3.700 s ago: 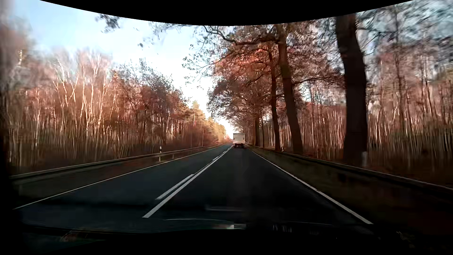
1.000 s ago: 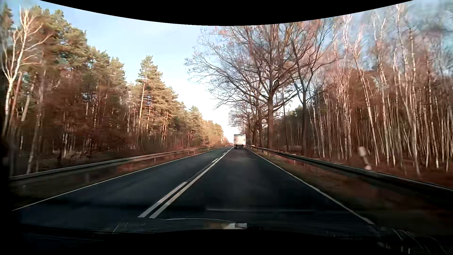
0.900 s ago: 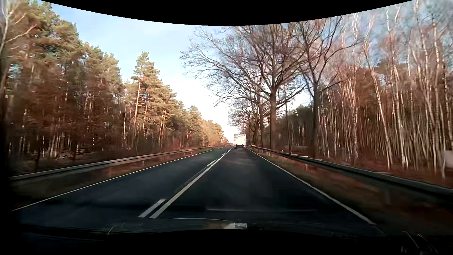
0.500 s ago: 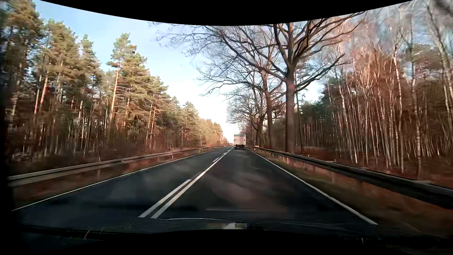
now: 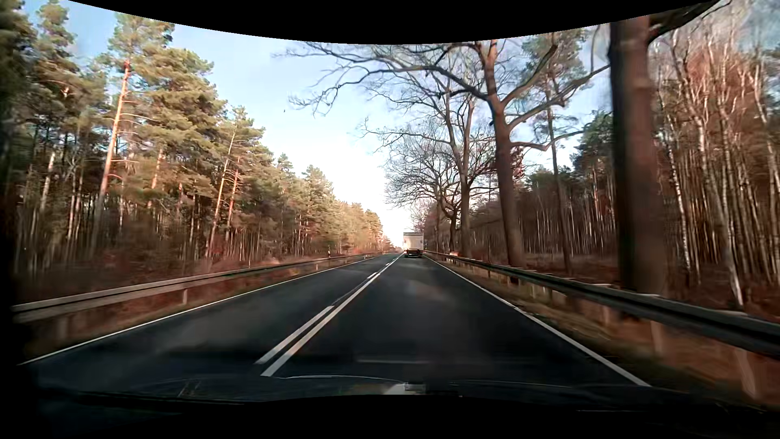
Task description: Follow the waypoints while adhering to traffic rules and regulations
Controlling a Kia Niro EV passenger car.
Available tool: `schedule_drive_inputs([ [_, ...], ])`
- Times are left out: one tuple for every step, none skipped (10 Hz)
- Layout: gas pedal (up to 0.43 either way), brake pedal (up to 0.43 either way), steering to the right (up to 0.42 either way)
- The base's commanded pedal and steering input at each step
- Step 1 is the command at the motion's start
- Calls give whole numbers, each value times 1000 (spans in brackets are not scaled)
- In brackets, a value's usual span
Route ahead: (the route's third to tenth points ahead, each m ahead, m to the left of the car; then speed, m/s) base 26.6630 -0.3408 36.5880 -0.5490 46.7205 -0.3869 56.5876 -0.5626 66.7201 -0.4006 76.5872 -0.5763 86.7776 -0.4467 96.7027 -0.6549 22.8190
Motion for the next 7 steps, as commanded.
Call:
schedule_drive_inputs([
  [220, 0, -1],
  [220, 0, -1],
  [220, 0, 0],
  [220, 0, 0],
  [228, 0, 0],
  [228, 0, 0],
  [228, 0, 0],
])
